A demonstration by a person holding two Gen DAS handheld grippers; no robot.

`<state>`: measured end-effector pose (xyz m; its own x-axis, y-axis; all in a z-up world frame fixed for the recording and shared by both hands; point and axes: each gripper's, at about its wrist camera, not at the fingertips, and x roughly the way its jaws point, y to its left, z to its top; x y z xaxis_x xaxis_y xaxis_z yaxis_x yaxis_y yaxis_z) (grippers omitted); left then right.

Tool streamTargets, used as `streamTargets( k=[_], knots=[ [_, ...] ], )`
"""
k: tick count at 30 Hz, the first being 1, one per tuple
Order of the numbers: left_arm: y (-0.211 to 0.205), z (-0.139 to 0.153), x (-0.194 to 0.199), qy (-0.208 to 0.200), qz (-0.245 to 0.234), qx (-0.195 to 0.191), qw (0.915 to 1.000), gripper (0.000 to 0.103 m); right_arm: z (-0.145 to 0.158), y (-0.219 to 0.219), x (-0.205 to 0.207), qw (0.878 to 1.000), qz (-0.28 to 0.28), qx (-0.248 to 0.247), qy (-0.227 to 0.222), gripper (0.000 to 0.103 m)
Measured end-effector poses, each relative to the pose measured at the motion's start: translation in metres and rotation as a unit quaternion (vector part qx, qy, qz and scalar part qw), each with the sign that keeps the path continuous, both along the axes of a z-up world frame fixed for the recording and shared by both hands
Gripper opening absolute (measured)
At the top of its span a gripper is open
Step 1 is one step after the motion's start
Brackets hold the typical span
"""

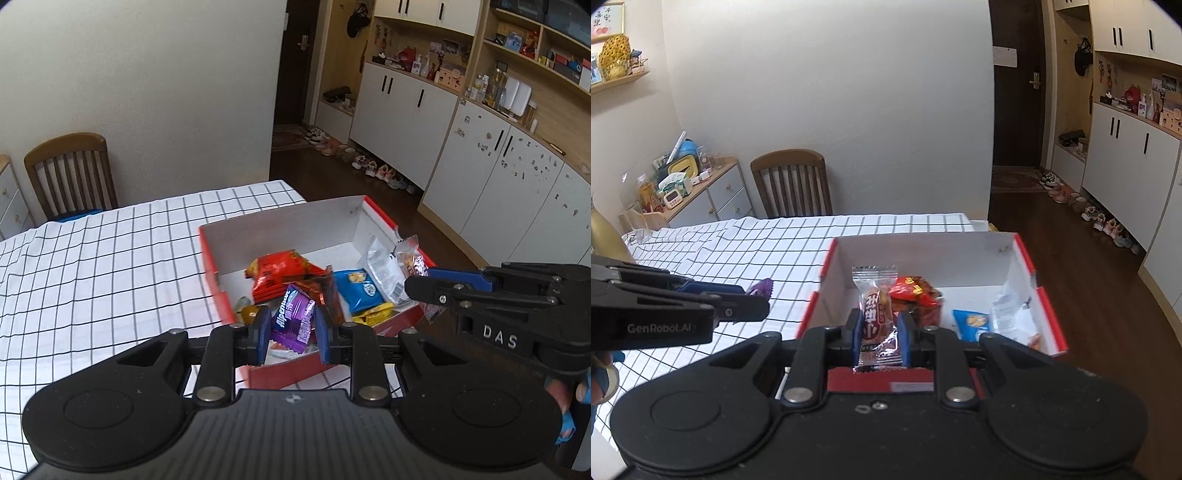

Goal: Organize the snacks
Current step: 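Carry the purple candy and clear-wrapped snack over and down into the red box, then open both grippers to drop the candy and snack into the box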

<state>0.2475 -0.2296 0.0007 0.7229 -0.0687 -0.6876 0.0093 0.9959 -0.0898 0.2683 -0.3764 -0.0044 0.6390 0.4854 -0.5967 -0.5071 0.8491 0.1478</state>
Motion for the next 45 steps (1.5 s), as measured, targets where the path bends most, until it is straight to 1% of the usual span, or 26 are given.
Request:
streamTargets(
  k=[7, 13, 19, 22, 29, 34, 41, 45],
  knots=[
    [-0.022, -0.01, 0.018, 0.01, -0.01, 0.011, 0.9998, 0.025, -0.005, -0.03, 0.021, 1.0, -0.018, -0.003, 0.006, 0.018],
    [-0.036, -0.025, 0.041, 0.035, -0.011, 0.018, 0.9992, 0.025, -0.015, -0.048, 0.042, 0.999, -0.035, -0.018, 0.009, 0.018],
    [-0.036, -0.042, 0.064, 0.055, 0.005, 0.033, 0.9979, 0.025, -0.028, -0.058, 0.066, 0.998, -0.048, -0.025, 0.023, 0.018],
    [-0.03, -0.051, 0.077, 0.068, 0.018, 0.037, 0.9968, 0.025, -0.036, -0.059, 0.078, 0.998, -0.048, -0.024, 0.036, 0.018],
    [-0.02, -0.072, 0.106, 0.108, 0.037, 0.03, 0.9929, 0.025, -0.054, -0.049, 0.096, 0.997, -0.033, -0.031, 0.061, 0.018],
    [-0.021, -0.081, 0.12, 0.124, 0.038, 0.045, 0.9905, 0.025, -0.066, -0.037, 0.106, 0.996, -0.016, -0.04, 0.077, 0.019],
    [-0.022, -0.092, 0.125, 0.148, 0.034, 0.046, 0.9872, 0.025, -0.079, -0.025, 0.116, 0.994, 0.0, -0.045, 0.1, 0.019],
    [-0.025, -0.097, 0.124, 0.154, 0.033, 0.048, 0.9863, 0.025, -0.083, -0.023, 0.117, 0.993, 0.009, -0.049, 0.105, 0.022]
  ],
)
